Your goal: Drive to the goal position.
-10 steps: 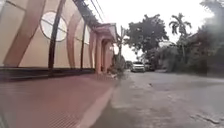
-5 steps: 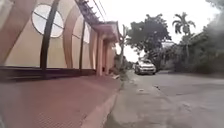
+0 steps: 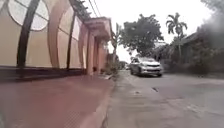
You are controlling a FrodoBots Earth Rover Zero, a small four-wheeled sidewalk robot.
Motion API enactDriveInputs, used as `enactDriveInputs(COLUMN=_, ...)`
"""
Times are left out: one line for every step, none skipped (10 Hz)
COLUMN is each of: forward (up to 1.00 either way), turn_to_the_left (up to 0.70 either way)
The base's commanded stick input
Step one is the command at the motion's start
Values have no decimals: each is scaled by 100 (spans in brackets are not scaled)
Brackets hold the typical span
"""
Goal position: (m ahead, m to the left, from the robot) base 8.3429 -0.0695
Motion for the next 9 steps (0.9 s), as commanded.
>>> enactDriveInputs(forward=70, turn_to_the_left=0)
enactDriveInputs(forward=70, turn_to_the_left=-1)
enactDriveInputs(forward=70, turn_to_the_left=-14)
enactDriveInputs(forward=70, turn_to_the_left=-31)
enactDriveInputs(forward=70, turn_to_the_left=-33)
enactDriveInputs(forward=70, turn_to_the_left=-34)
enactDriveInputs(forward=70, turn_to_the_left=-34)
enactDriveInputs(forward=70, turn_to_the_left=-34)
enactDriveInputs(forward=70, turn_to_the_left=-34)
